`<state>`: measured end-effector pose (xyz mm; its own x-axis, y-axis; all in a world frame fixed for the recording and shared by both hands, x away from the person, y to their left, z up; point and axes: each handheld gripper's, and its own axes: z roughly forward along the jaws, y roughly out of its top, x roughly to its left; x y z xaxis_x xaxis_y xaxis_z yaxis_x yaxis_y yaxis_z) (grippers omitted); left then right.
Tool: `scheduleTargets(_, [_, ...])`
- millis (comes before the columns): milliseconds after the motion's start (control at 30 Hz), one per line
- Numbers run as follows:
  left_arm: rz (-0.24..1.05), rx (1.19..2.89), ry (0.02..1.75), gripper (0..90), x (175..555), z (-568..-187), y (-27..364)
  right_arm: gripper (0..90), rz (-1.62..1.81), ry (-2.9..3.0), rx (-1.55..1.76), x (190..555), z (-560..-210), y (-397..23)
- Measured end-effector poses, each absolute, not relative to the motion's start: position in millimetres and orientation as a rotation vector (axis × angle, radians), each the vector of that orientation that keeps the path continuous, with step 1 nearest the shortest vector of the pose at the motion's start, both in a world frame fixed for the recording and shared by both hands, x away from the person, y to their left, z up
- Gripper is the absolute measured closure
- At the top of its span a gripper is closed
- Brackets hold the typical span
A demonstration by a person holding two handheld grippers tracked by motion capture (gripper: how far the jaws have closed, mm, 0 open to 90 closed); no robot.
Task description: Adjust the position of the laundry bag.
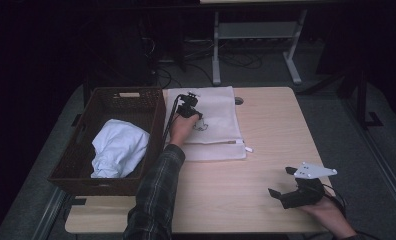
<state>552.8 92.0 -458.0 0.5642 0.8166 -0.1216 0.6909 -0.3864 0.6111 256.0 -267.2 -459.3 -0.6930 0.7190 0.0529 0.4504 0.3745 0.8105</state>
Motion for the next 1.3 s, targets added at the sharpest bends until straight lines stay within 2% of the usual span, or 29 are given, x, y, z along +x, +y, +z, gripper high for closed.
scheduleTargets(733, [0.192,2.197,1.176,90.0,532.7,-460.0,87.2,0.0,1.220,2.331,1.026,255.7,-458.9,-266.0])
scheduleTargets(1300, [0.138,2.253,1.108,90.0,507.3,-458.1,68.8,0.0,1.214,2.328,1.023,255.3,-458.6,-266.0])
